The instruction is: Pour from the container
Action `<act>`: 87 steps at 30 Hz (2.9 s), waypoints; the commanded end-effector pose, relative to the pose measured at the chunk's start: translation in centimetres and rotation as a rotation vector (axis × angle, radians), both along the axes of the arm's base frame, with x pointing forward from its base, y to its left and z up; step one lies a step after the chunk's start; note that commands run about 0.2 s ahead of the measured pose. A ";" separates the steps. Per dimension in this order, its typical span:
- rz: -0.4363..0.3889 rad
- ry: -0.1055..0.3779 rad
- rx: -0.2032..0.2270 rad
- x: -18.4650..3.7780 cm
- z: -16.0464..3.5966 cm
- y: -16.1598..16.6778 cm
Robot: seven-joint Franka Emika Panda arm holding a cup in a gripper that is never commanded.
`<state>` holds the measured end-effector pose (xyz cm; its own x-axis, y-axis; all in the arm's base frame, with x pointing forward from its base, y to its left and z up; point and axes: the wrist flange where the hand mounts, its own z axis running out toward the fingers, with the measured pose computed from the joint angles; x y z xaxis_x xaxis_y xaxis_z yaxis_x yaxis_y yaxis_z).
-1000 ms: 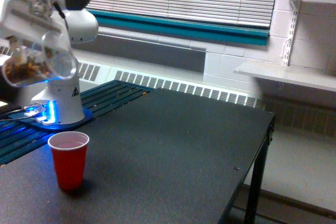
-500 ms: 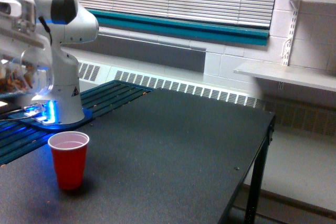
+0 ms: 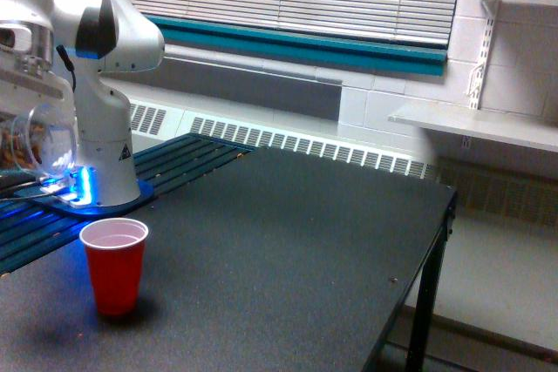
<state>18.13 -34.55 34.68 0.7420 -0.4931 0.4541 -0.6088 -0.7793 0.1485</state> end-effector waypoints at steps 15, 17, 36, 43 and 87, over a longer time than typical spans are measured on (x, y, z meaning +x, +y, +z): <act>0.061 0.057 -0.031 0.9 -2.2 2.6; 0.071 0.064 -0.037 0.9 -2.4 2.7; 0.101 0.114 -0.091 1.9 -3.0 3.1; 0.117 0.127 -0.111 2.7 -3.4 3.3; 0.204 0.216 -0.194 3.7 -4.4 4.3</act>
<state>21.15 -30.45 30.25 0.9054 -0.2486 0.3441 -0.3828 -0.8284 0.4089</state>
